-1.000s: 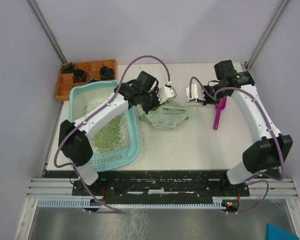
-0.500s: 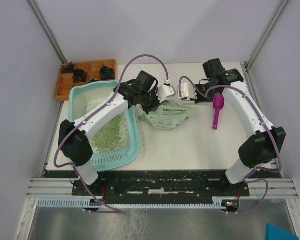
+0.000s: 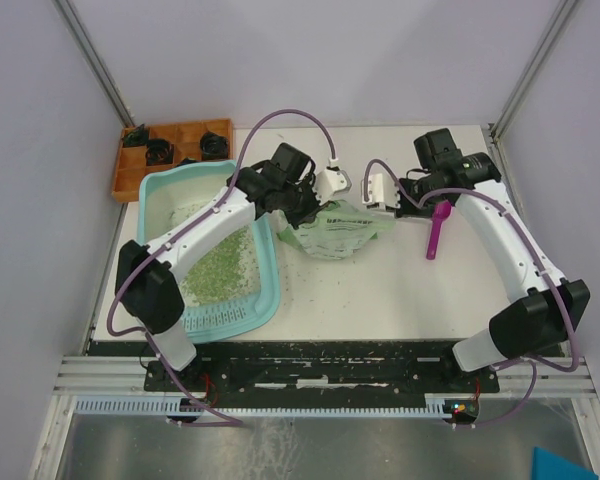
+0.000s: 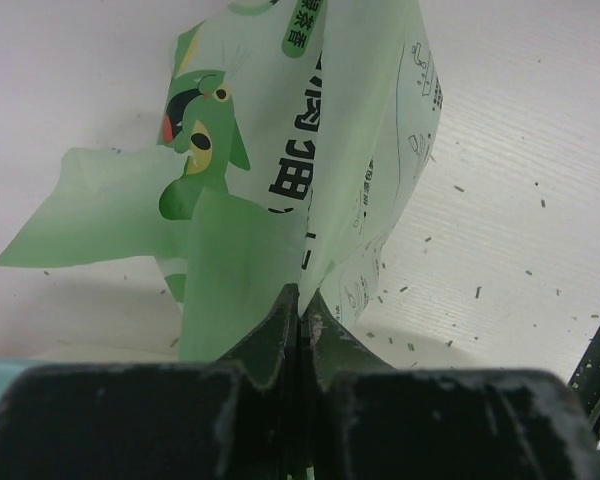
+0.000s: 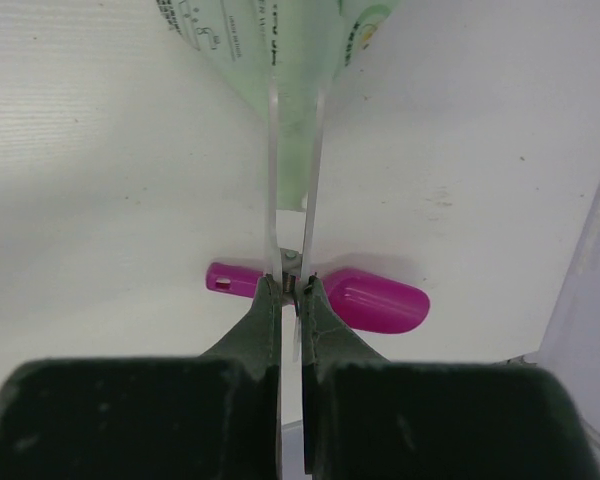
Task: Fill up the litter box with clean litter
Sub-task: Clamp the cat litter bag at the center of the board.
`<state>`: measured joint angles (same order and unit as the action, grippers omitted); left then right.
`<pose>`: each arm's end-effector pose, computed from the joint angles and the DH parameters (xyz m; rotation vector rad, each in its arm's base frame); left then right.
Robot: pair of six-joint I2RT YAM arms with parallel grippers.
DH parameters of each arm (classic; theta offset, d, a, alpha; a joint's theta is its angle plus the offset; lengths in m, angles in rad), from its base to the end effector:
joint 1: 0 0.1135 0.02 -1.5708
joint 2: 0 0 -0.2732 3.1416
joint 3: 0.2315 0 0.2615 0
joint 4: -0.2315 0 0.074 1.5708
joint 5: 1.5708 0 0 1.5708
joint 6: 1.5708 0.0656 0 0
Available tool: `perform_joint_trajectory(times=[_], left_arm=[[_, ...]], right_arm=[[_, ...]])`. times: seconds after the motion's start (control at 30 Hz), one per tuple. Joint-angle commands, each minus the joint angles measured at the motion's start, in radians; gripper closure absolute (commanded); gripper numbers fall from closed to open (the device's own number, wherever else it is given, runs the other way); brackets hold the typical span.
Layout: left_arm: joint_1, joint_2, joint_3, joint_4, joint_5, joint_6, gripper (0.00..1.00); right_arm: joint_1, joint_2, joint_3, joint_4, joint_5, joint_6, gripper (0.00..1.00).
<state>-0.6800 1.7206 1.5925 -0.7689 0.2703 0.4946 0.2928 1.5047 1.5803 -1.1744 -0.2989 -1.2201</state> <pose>0.3051 -0.2692 0.3034 1.4635 1.9867 -0.4136 0.2945 0.1089 0.3434 -1.8451 1.8186 0.0702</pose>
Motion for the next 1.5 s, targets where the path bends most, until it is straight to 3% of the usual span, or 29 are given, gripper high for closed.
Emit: perform_joint_trajectory(times=[0.0, 0.4, 0.73, 1.47], left_arm=[[-0.004, -0.077, -0.053, 0.139, 0.103, -0.104, 0.97], [-0.004, -0.115, -0.133, 0.267, 0.167, -0.203, 0.97], [-0.003, -0.126, -0.148, 0.289, 0.158, -0.219, 0.97], [-0.004, -0.137, -0.177, 0.301, 0.141, -0.236, 0.97]], right_arm=[[0.005, -0.046, -0.082, 0.076, -0.014, 0.039, 0.98], [0.005, -0.043, -0.127, 0.214, -0.005, 0.053, 0.98], [0.006, -0.016, -0.105, 0.123, -0.076, -0.046, 0.98], [0.096, 0.067, -0.048, 0.201, -0.031, -0.099, 0.98]])
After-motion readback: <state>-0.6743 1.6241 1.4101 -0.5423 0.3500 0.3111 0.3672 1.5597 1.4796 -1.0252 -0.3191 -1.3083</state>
